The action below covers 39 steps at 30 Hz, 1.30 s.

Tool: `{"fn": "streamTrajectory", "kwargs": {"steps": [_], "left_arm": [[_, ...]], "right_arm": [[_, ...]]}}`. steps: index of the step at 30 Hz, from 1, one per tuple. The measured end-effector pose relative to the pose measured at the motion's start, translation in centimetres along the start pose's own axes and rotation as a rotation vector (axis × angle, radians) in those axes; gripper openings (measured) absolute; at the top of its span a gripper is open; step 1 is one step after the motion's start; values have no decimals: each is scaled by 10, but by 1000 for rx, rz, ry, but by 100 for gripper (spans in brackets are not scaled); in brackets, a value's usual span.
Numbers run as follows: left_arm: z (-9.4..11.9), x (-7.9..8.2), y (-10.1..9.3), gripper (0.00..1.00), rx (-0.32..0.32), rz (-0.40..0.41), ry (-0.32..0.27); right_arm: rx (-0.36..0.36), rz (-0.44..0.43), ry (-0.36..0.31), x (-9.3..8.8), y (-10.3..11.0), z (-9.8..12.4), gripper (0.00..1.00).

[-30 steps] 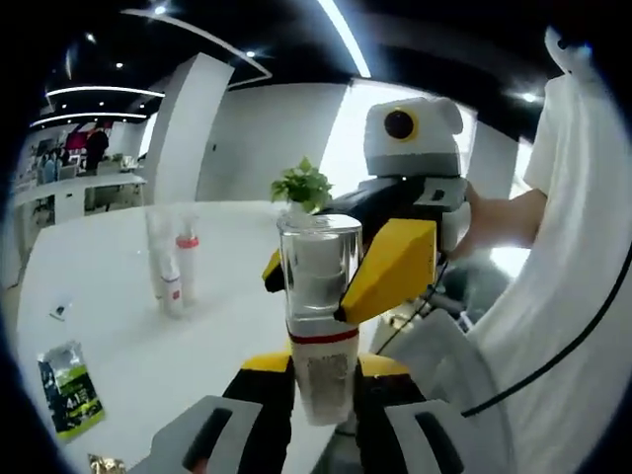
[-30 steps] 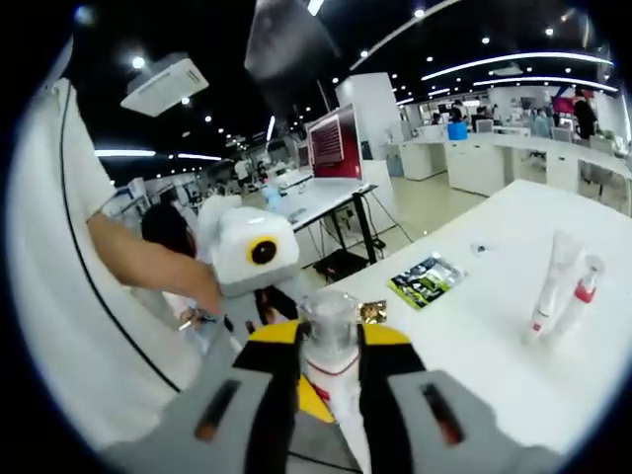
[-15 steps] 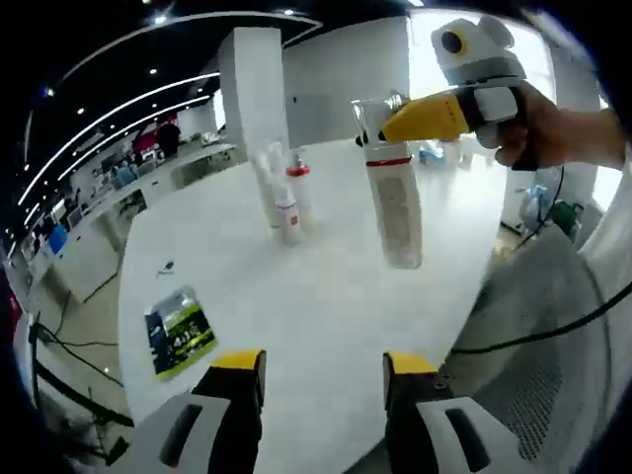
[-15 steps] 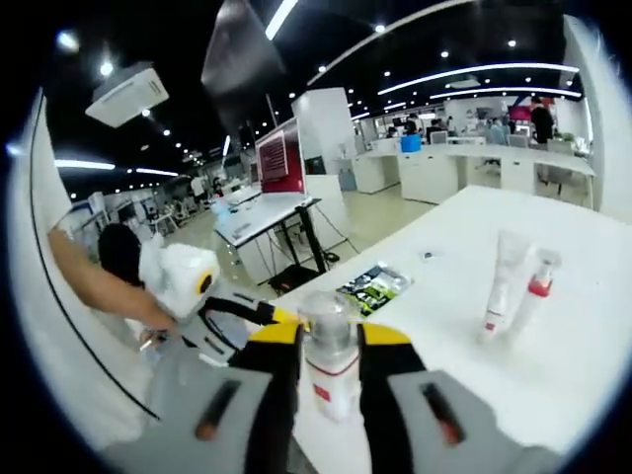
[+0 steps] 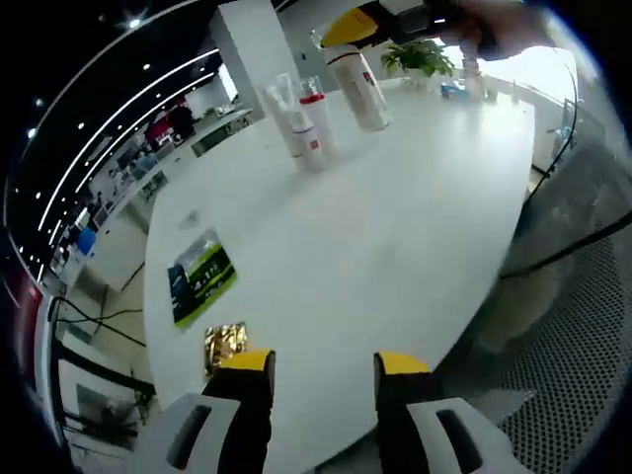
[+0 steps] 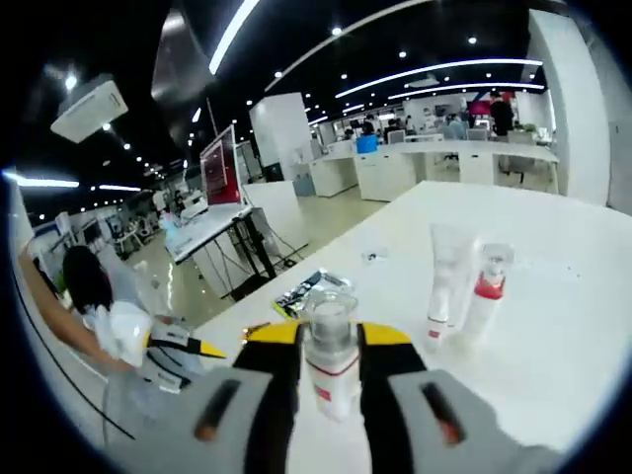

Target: Arrange the skincare products in the storage area until every visible bottle or jar stands upright without overlapping.

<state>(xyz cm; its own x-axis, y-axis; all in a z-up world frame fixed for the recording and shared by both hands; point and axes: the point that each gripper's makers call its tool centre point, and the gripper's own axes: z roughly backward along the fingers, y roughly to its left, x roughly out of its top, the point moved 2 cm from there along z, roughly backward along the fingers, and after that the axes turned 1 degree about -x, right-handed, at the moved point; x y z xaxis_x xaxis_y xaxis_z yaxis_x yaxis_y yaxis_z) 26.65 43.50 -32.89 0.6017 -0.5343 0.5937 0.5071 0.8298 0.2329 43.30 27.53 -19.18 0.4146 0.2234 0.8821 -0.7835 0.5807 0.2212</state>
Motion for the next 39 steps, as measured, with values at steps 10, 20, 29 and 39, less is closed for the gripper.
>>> {"fn": "streamTrajectory", "kwargs": {"steps": [10, 20, 29, 39], "left_arm": [[-5, -2, -3, 41, -30, 90, -6], [-7, -9, -5, 41, -40, 78, 33], [-7, -11, -5, 39, -49, 100, 40], [-7, -12, -3, 36, -45, 118, 44]], "right_arm": [[-76, 1, 0, 0, -40, -13, 22], [-111, 13, 22, -15, -61, -25, 22], [-134, 23, 6, -18, -73, -32, 22], [-143, 68, -8, -23, -86, -44, 22]]}}
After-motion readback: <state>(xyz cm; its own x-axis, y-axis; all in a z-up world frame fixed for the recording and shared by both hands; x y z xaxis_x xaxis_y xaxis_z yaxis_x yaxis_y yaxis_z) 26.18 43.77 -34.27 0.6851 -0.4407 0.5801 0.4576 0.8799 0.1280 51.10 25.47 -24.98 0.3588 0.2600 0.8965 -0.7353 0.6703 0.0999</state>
